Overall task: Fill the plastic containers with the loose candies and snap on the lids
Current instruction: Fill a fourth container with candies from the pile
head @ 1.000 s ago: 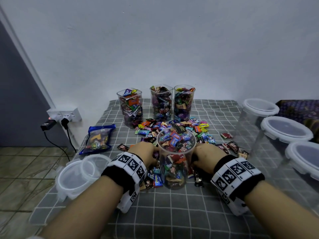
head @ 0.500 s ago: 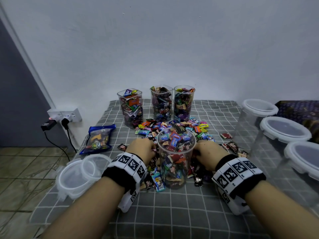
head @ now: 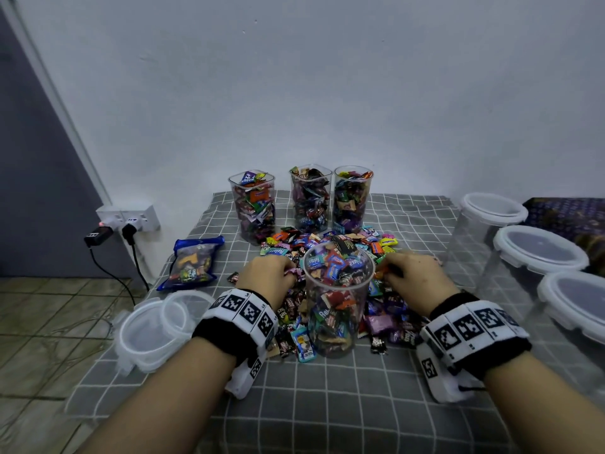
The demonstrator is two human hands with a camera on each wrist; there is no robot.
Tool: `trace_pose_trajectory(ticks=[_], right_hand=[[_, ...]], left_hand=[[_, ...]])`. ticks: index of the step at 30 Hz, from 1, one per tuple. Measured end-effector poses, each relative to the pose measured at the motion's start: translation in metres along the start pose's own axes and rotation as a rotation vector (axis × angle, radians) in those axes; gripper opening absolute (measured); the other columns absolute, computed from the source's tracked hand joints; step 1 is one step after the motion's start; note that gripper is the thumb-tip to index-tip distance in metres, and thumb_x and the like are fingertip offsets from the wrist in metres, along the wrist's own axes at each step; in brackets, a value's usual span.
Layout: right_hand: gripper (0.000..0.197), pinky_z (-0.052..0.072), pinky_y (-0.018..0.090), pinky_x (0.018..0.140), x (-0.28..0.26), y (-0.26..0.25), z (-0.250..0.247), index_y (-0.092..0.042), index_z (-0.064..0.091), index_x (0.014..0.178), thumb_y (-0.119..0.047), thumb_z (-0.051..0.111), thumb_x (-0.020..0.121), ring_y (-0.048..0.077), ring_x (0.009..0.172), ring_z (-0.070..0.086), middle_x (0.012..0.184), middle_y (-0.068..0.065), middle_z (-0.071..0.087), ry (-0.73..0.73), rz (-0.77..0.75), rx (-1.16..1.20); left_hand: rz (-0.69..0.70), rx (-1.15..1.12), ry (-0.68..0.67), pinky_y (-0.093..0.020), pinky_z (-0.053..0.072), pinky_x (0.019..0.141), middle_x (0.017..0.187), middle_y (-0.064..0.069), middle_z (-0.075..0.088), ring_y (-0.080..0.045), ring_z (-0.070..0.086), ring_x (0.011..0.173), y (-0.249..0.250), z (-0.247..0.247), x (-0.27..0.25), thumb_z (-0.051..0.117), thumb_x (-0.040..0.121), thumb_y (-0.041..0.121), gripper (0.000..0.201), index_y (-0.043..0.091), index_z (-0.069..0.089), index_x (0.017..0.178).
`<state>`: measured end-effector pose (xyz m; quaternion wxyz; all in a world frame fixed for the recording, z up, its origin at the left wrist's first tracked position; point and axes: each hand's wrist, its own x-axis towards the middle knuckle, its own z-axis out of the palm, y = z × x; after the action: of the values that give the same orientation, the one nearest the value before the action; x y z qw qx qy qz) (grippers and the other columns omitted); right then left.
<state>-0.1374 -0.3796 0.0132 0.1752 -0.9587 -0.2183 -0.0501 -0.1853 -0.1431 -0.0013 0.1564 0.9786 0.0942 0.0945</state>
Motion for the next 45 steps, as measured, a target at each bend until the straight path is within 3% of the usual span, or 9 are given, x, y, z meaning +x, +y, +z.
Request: trace_pose_trajectory(ticks=[6, 11, 16, 22, 27, 31, 36, 41, 45], right_hand=[[0.014, 0.030, 0.023, 0.072, 0.001, -0.017, -0.035, -0.010, 0.070, 0.098, -0.010, 0.060, 0.088, 0.016, 0.086, 0.052, 0.093, 0.000, 0.061, 0.260, -0.129, 0.105], [0.017, 0.030, 0.018, 0.074, -0.001, -0.050, -0.057, -0.011, 0.070, 0.100, -0.008, 0.063, 0.085, 0.008, 0.086, 0.048, 0.091, -0.005, 0.059, 0.369, -0.288, 0.214], [0.016, 0.041, 0.024, 0.074, -0.001, -0.072, -0.041, -0.011, 0.070, 0.096, -0.009, 0.062, 0.083, 0.019, 0.086, 0.060, 0.095, 0.003, 0.066, 0.335, -0.447, 0.178], [0.018, 0.052, 0.041, 0.077, -0.011, -0.075, -0.029, -0.013, 0.069, 0.102, -0.013, 0.062, 0.085, 0.023, 0.090, 0.062, 0.100, 0.003, 0.065, 0.244, -0.457, 0.114], [0.030, 0.045, 0.026, 0.085, -0.016, -0.076, -0.028, -0.014, 0.067, 0.112, -0.021, 0.067, 0.083, 0.017, 0.100, 0.060, 0.112, 0.000, 0.064, 0.220, -0.434, 0.167], [0.033, 0.046, 0.027, 0.088, -0.019, -0.072, -0.027, -0.012, 0.067, 0.111, -0.027, 0.067, 0.081, 0.016, 0.100, 0.060, 0.109, 0.001, 0.065, 0.264, -0.426, 0.287], [0.034, 0.035, 0.004, 0.088, -0.025, -0.063, -0.026, -0.011, 0.066, 0.111, -0.027, 0.066, 0.081, -0.004, 0.099, 0.050, 0.110, -0.001, 0.064, 0.323, -0.408, 0.433], [0.041, 0.043, 0.024, 0.094, -0.030, -0.065, -0.032, -0.017, 0.061, 0.121, -0.033, 0.054, 0.084, 0.008, 0.110, 0.057, 0.119, -0.006, 0.065, 0.190, -0.441, 0.306], [0.042, 0.041, 0.021, 0.095, -0.032, -0.067, -0.034, -0.019, 0.060, 0.123, -0.035, 0.057, 0.084, 0.001, 0.109, 0.053, 0.120, -0.008, 0.063, 0.177, -0.403, 0.370]], left_hand=[[0.015, -0.017, 0.043, -0.034, 0.050, 0.081, 0.103, -0.004, 0.068, -0.023, 0.060, 0.096, 0.000, 0.000, -0.002, 0.054, 0.092, 0.027, 0.022, 0.019, 0.067, 0.107], [0.010, -0.030, 0.054, -0.033, 0.049, 0.081, 0.106, -0.003, 0.068, -0.023, 0.060, 0.099, 0.000, -0.001, -0.002, 0.054, 0.092, 0.028, 0.023, 0.021, 0.067, 0.110], [0.006, -0.052, 0.050, -0.034, 0.050, 0.085, 0.109, -0.002, 0.068, -0.023, 0.060, 0.101, -0.001, -0.002, -0.003, 0.055, 0.092, 0.030, 0.025, 0.023, 0.067, 0.112], [0.002, -0.050, 0.065, -0.031, 0.047, 0.080, 0.107, -0.002, 0.068, -0.022, 0.060, 0.100, -0.001, -0.004, -0.004, 0.055, 0.092, 0.031, 0.024, 0.024, 0.067, 0.112], [-0.014, -0.058, 0.063, -0.032, 0.047, 0.080, 0.107, -0.002, 0.068, -0.023, 0.060, 0.100, 0.001, -0.004, -0.005, 0.055, 0.092, 0.034, 0.024, 0.025, 0.067, 0.110], [-0.023, -0.106, 0.082, -0.031, 0.045, 0.079, 0.105, -0.002, 0.069, -0.022, 0.060, 0.099, 0.001, -0.006, -0.006, 0.055, 0.091, 0.031, 0.023, 0.024, 0.068, 0.108], [-0.041, -0.224, 0.134, -0.033, 0.049, 0.083, 0.103, -0.001, 0.070, -0.019, 0.062, 0.096, -0.003, -0.012, -0.007, 0.061, 0.089, 0.027, 0.021, 0.020, 0.070, 0.106], [-0.051, -0.334, 0.211, -0.035, 0.051, 0.084, 0.098, -0.003, 0.072, -0.018, 0.064, 0.091, -0.001, -0.018, -0.011, 0.064, 0.088, 0.022, 0.018, 0.017, 0.072, 0.102], [-0.040, -0.398, 0.264, -0.025, 0.048, 0.075, 0.095, -0.001, 0.071, -0.013, 0.062, 0.082, 0.005, -0.031, -0.010, 0.066, 0.086, 0.023, 0.018, 0.019, 0.072, 0.103]])
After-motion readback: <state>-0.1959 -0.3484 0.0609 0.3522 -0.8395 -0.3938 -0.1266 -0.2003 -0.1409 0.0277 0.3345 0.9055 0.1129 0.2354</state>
